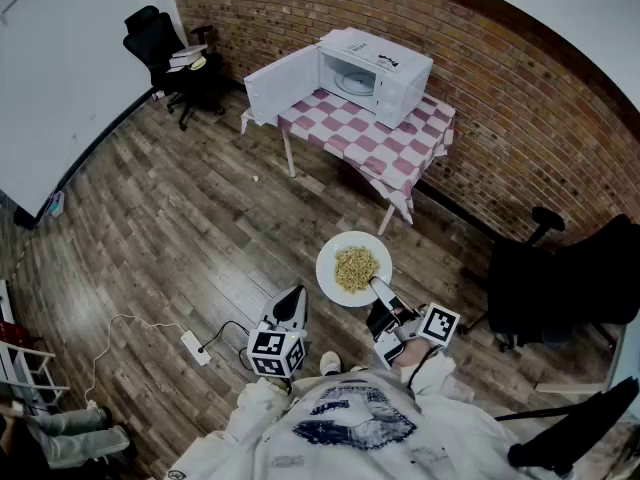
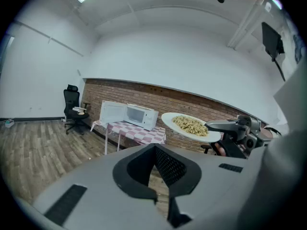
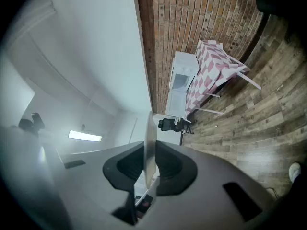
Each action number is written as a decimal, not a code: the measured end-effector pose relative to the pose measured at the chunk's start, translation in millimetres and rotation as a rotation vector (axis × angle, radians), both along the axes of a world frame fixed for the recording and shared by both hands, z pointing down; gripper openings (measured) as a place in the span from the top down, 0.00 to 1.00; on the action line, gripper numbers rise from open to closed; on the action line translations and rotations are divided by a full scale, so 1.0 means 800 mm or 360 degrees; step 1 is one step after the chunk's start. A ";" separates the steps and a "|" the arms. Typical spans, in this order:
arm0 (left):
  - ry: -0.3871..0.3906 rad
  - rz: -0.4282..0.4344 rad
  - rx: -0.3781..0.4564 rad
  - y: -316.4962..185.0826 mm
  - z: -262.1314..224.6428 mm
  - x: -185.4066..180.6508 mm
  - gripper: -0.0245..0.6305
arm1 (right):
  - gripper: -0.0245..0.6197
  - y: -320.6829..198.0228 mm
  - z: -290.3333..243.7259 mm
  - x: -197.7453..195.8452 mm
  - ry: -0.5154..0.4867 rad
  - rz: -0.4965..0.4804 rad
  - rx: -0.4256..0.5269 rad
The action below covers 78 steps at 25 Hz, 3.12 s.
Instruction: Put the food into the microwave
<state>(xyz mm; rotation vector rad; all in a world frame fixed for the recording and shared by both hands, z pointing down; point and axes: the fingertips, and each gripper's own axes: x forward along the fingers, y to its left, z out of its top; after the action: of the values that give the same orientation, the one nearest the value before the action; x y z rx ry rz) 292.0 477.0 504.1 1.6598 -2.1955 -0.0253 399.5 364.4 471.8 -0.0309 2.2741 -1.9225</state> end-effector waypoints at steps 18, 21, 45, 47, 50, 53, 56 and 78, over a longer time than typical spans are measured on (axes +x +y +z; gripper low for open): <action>-0.0143 0.0269 0.0014 -0.010 -0.026 -0.012 0.95 | 0.87 0.036 0.008 0.010 -0.0006 0.0321 -0.0007; -0.0138 0.0295 0.0015 -0.025 -0.025 -0.006 0.95 | 0.87 0.022 0.010 0.005 0.0001 0.0318 -0.0007; -0.0125 0.0141 0.0013 -0.124 -0.006 -0.037 0.95 | 0.87 -0.078 0.029 -0.024 -0.0006 0.0164 -0.0009; -0.0122 0.0144 0.0018 -0.136 -0.003 -0.054 0.95 | 0.88 -0.089 0.033 -0.039 0.0000 0.0173 -0.0008; -0.0117 0.0150 0.0027 -0.157 -0.003 -0.086 0.95 | 0.87 -0.108 0.034 -0.066 0.0011 0.0179 0.0006; -0.0113 0.0180 0.0033 -0.183 -0.004 -0.118 0.95 | 0.87 -0.131 0.033 -0.099 0.0015 0.0199 0.0010; -0.0116 0.0204 0.0044 -0.206 -0.007 -0.160 0.95 | 0.87 -0.151 0.031 -0.140 0.0018 0.0211 0.0007; -0.0106 0.0338 0.0068 -0.303 -0.002 -0.406 0.95 | 0.87 -0.234 0.040 -0.370 0.0057 0.0363 -0.0011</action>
<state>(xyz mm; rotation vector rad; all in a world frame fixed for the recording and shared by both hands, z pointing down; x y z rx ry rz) -32.5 234.3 502.6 1.9346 -2.0667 0.0414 103.5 177.0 504.1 -0.3133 2.1779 -1.8258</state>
